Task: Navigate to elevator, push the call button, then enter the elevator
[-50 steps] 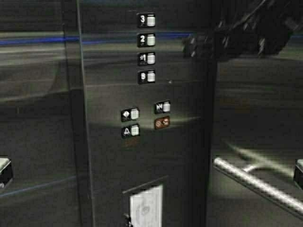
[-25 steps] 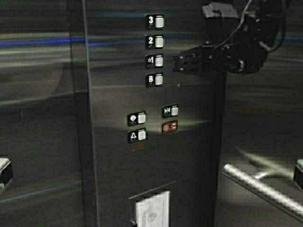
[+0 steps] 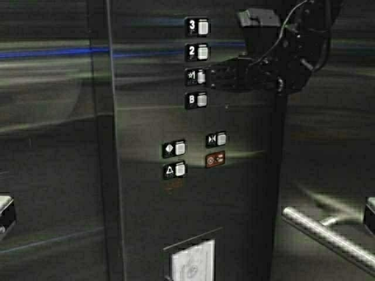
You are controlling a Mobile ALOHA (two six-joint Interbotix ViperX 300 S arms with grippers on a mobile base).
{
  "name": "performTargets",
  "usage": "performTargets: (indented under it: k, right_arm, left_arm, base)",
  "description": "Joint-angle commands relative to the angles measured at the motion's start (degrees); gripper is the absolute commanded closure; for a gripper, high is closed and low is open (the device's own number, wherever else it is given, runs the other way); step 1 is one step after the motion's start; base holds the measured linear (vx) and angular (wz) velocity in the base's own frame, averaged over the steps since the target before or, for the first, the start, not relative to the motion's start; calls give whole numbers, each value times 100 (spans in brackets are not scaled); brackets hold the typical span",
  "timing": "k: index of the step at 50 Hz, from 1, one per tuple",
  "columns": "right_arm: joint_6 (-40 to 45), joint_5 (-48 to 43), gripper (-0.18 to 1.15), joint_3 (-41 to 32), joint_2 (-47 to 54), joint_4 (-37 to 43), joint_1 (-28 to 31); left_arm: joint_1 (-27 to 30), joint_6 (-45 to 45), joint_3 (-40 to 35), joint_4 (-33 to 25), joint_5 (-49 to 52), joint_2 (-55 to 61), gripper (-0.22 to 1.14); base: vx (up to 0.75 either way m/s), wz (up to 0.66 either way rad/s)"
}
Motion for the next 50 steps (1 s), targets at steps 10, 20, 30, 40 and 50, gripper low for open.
performTargets:
  k: [10,20,30,40,50]
  right_arm:
    - [53,-44,91,-387,70,-44,9]
    - [35,-44,91,18,-229,-26,9]
    - [35,-53,91,835,-914,9,0]
    - [35,0,91,1371,-1538,281,0]
    - [53,316,91,1793,-2188,589,0]
  left_arm:
    - [9,18,-26,-9,-35,26,89]
    - [9,-18,-26,-9,-35,26,89]
    - [9,-79,-44,-18,-26,18,89]
    - [9,-193,-53,-18,-26,18,89]
    - [9,-185,-62,-18,-26,26,89]
  base:
    - [0,0]
    - [-1,-1]
    - [0,0]
    - [0,0]
    - [-1,0]
